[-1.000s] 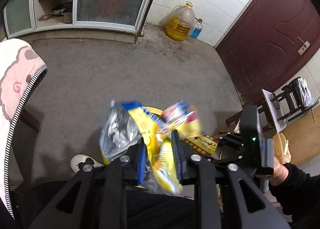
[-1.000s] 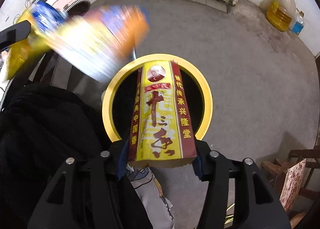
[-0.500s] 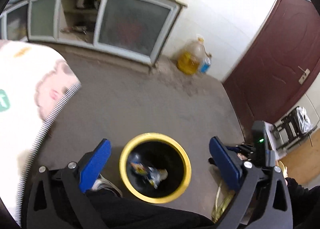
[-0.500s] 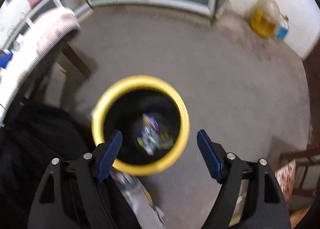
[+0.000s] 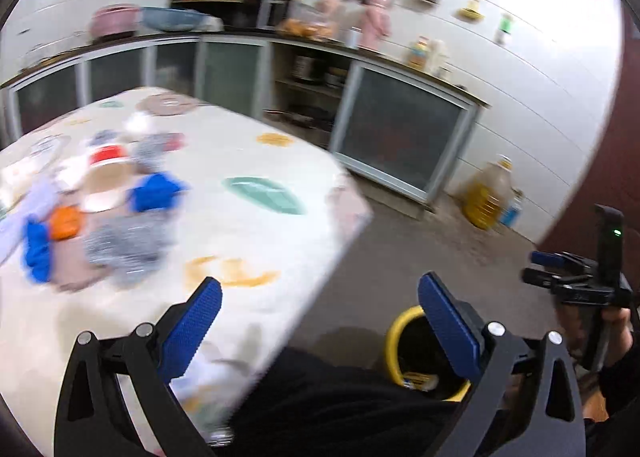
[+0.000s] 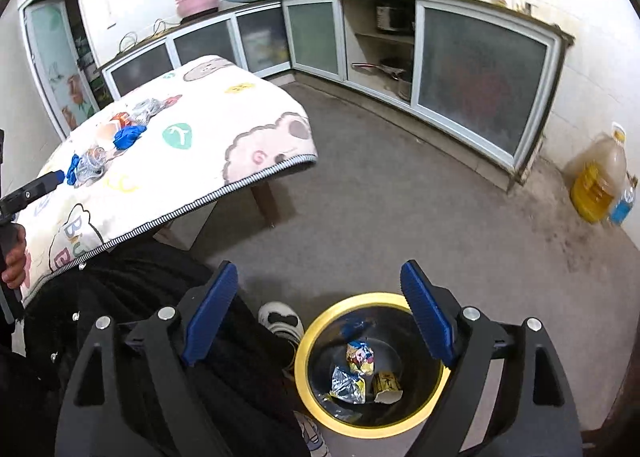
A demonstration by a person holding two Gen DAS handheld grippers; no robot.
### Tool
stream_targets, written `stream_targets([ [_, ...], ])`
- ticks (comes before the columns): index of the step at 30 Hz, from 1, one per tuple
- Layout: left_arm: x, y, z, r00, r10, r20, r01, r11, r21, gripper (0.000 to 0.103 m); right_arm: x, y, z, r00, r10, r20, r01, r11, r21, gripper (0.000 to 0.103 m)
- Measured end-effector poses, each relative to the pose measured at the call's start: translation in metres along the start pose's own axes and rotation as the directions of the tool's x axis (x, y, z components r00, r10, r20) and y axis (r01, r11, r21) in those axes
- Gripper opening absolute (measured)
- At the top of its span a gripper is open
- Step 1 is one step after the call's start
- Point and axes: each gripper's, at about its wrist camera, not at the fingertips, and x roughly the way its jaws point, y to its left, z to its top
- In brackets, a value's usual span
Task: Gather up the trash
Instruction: 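Move both open tools back over the table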
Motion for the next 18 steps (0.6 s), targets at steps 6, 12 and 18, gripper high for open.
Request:
stream_targets([
  [6,-0.033,0.068,0.002,0.981,0.176,0.079,-0.165,0.978,-0.127,0.095,0.024,0.059,0.029,0.999,0.044,0.024,-0.041,0.995,-0.091,0.080],
  [12,-0.036,0.134,0.002,0.935,0.352,0.034,-0.334,0.909,-0.248,0.095,0.068,0.132,0.084,0.985,0.157,0.070,-0.140,0.968,-0.207,0.080],
  [18,-0.037,0.167,-0.010,0.928,0.373,-0.014,-0.358,0.879,-0.315,0.095,0.134,0.225,0.141,0.960,0.277,0.045,-0.240,0.893,-0.380,0.079],
])
